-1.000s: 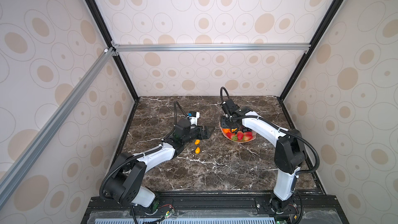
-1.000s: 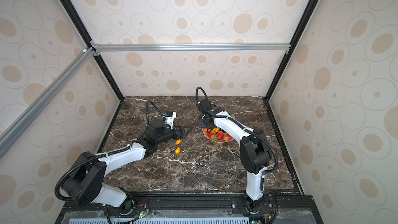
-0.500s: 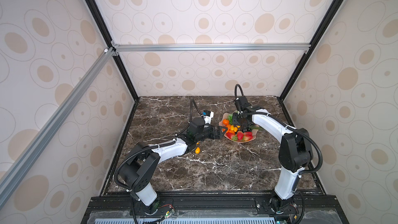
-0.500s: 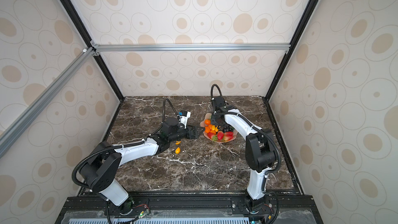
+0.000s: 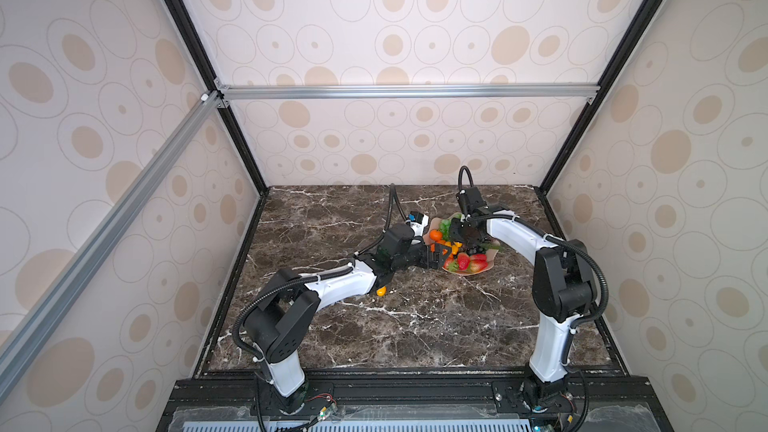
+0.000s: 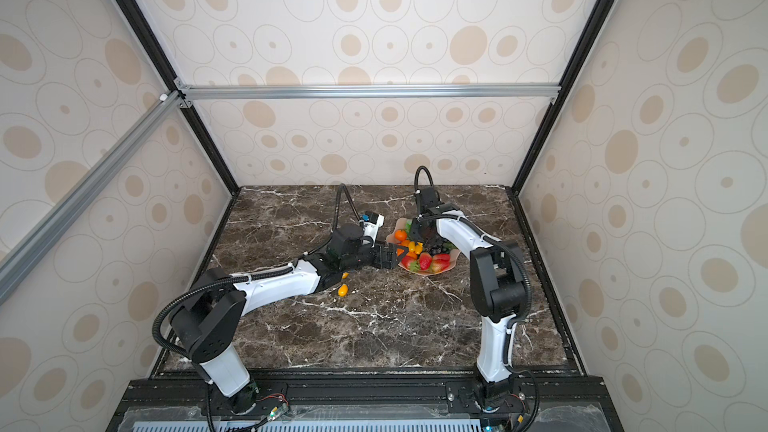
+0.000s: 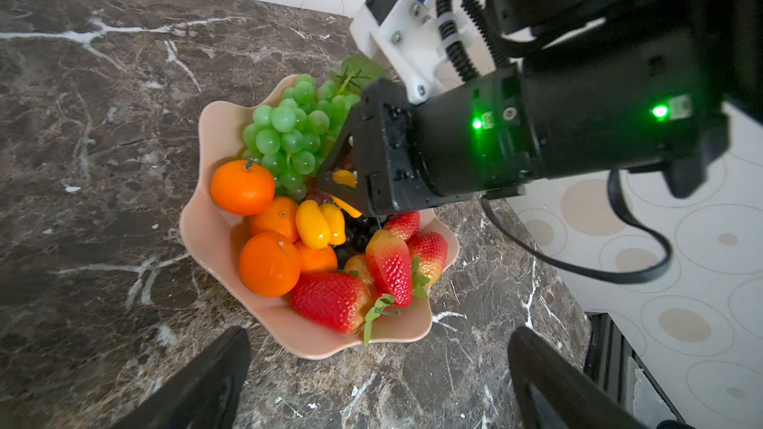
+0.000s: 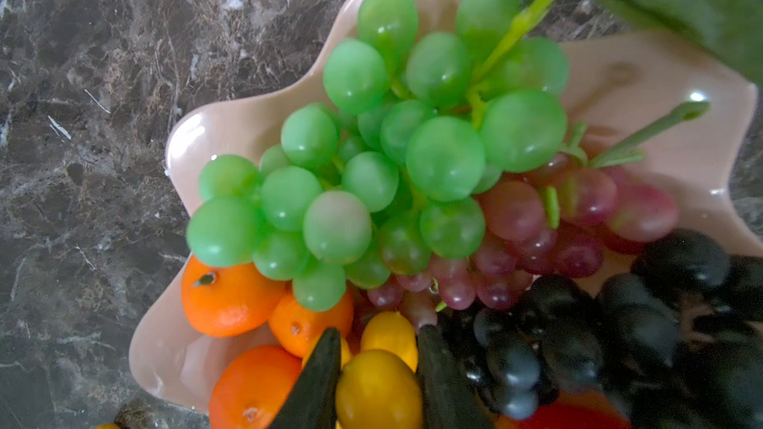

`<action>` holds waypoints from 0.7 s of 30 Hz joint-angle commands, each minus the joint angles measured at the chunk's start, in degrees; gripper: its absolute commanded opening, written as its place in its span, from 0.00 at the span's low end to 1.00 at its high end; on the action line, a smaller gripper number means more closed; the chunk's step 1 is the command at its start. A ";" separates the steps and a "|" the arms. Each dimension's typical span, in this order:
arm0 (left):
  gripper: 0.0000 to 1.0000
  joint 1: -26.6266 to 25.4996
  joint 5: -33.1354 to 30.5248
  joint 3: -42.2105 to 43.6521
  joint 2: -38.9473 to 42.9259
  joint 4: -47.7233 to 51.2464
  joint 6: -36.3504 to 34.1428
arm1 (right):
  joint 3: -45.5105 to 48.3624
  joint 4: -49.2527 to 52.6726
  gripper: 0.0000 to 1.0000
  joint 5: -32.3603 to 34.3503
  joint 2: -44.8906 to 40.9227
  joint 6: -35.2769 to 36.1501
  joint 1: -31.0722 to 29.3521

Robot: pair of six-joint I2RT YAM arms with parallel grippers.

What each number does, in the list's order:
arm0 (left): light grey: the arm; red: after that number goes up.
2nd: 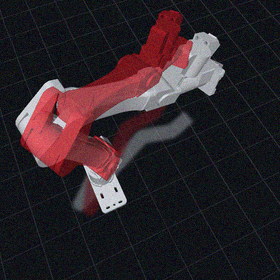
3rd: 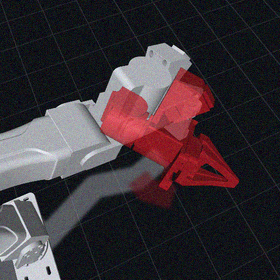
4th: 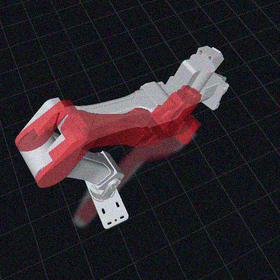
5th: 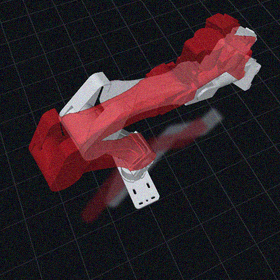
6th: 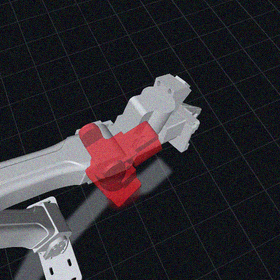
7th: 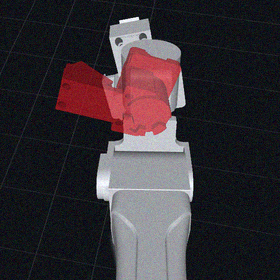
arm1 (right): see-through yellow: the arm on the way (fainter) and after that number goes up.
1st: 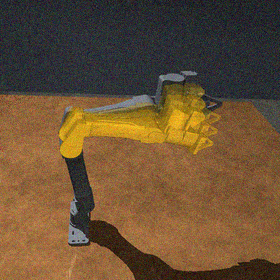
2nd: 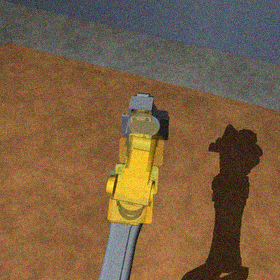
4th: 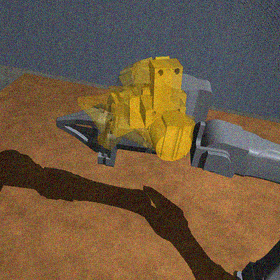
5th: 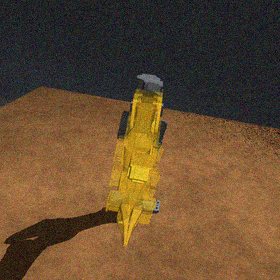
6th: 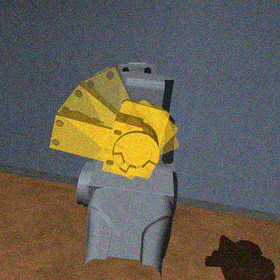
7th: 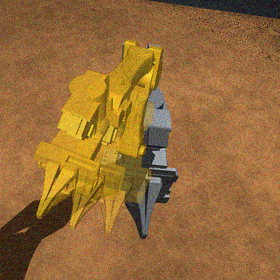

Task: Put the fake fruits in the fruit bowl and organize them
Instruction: 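Lower the yellow fruit beside the other yellow fruits and open the right gripper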

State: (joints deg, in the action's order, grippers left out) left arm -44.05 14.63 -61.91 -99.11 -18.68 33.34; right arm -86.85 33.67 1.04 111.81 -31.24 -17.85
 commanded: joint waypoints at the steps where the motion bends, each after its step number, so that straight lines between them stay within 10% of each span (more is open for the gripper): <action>1: 0.98 -0.46 -1.98 -1.75 0.06 2.19 -2.40 | -0.37 -0.85 0.32 -1.72 1.28 -1.01 0.52; 21: 0.98 -0.55 -1.58 -0.87 0.75 3.83 -3.00 | 1.33 -2.32 0.41 -3.90 1.15 -1.92 0.99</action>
State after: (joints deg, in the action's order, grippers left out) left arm -44.14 13.54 -62.00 -99.11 -16.25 31.81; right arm -86.41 31.20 -2.48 113.49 -32.60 -17.23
